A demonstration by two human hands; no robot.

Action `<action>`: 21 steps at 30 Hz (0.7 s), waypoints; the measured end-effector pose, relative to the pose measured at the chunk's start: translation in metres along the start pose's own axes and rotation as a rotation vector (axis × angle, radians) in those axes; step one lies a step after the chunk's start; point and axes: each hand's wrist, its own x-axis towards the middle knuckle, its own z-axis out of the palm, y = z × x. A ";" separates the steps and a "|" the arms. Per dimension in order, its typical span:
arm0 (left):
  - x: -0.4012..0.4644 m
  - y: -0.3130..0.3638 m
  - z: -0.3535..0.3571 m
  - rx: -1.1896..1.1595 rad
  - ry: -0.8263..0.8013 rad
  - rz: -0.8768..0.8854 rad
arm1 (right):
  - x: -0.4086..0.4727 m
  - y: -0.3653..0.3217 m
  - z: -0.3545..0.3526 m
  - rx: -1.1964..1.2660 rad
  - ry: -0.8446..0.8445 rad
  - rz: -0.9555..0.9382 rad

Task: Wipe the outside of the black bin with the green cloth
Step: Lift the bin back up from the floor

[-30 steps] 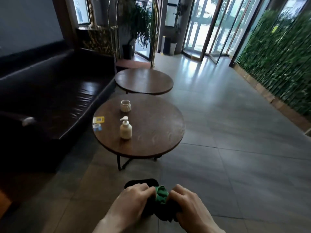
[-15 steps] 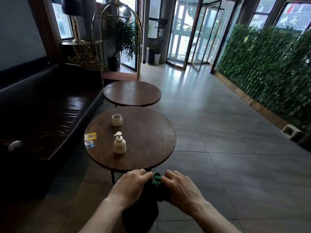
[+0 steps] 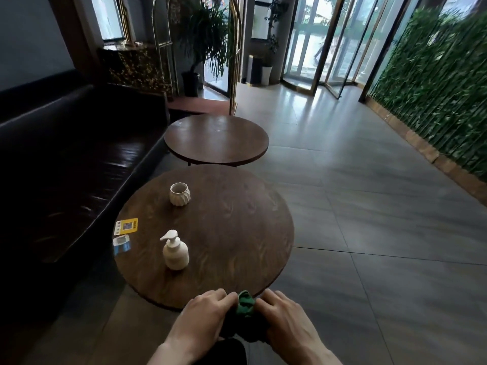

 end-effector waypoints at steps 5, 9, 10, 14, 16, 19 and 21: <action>0.099 -0.028 0.032 -0.041 -0.045 -0.087 | 0.076 0.080 0.026 0.024 -0.090 0.009; 0.169 -0.049 0.049 -0.043 -0.040 -0.142 | 0.134 0.134 0.034 0.052 -0.086 0.018; 0.185 -0.055 0.052 -0.039 -0.028 -0.155 | 0.148 0.144 0.035 0.058 -0.069 0.021; 0.236 -0.080 0.064 -0.027 0.034 -0.186 | 0.199 0.176 0.039 0.049 -0.016 0.019; 0.260 -0.092 0.072 -0.022 0.063 -0.190 | 0.223 0.191 0.046 0.042 0.019 0.019; 0.287 -0.108 0.080 -0.003 0.114 -0.199 | 0.249 0.204 0.053 0.028 0.078 0.033; 0.301 -0.118 0.089 0.016 0.134 -0.197 | 0.262 0.213 0.062 -0.001 0.111 0.034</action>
